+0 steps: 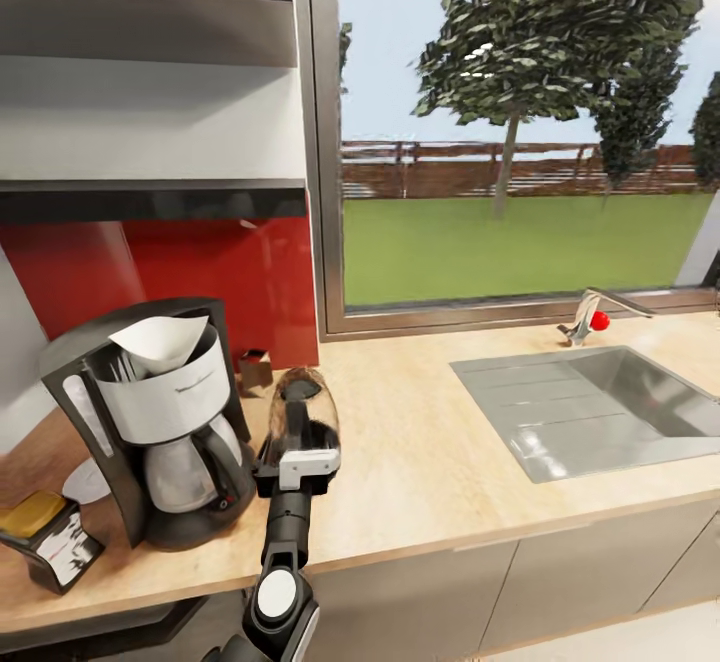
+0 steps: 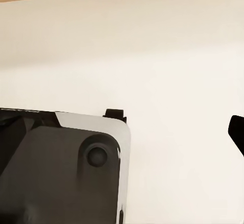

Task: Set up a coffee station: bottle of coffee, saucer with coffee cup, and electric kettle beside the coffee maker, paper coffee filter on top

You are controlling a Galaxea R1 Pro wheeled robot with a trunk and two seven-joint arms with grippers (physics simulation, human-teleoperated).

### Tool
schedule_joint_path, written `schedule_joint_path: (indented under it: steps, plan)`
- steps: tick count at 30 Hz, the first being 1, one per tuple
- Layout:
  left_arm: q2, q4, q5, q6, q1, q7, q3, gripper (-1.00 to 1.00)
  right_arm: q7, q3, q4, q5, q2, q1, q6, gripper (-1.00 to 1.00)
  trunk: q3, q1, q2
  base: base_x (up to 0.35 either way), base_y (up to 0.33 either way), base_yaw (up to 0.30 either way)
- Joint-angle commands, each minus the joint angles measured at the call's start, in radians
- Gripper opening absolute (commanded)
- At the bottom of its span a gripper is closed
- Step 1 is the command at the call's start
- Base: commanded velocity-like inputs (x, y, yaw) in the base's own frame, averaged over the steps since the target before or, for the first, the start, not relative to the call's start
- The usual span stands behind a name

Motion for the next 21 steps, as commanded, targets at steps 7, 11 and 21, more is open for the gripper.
schedule_joint_path:
  steps: [7, 11, 21]
  plan:
    - [0.000, 0.000, -0.008, 0.003, -0.001, 0.006, -0.002, 1.00, 0.003, 0.008, 0.001, -0.010, -0.001, -0.001, -0.003, 1.00, -0.002, 0.000, -0.002, -0.314, -0.070, 0.000]
    - [0.000, 0.000, -0.008, 0.003, -0.001, 0.006, -0.002, 1.00, 0.003, 0.008, 0.001, -0.010, -0.001, -0.001, -0.003, 1.00, -0.002, 0.000, -0.002, -0.289, -0.156, 0.000]
    - [0.000, 0.000, -0.007, 0.003, -0.001, 0.006, -0.004, 1.00, 0.003, 0.008, 0.001, -0.010, -0.001, -0.001, -0.003, 1.00, -0.002, 0.000, -0.002, -0.260, -0.158, 0.000]
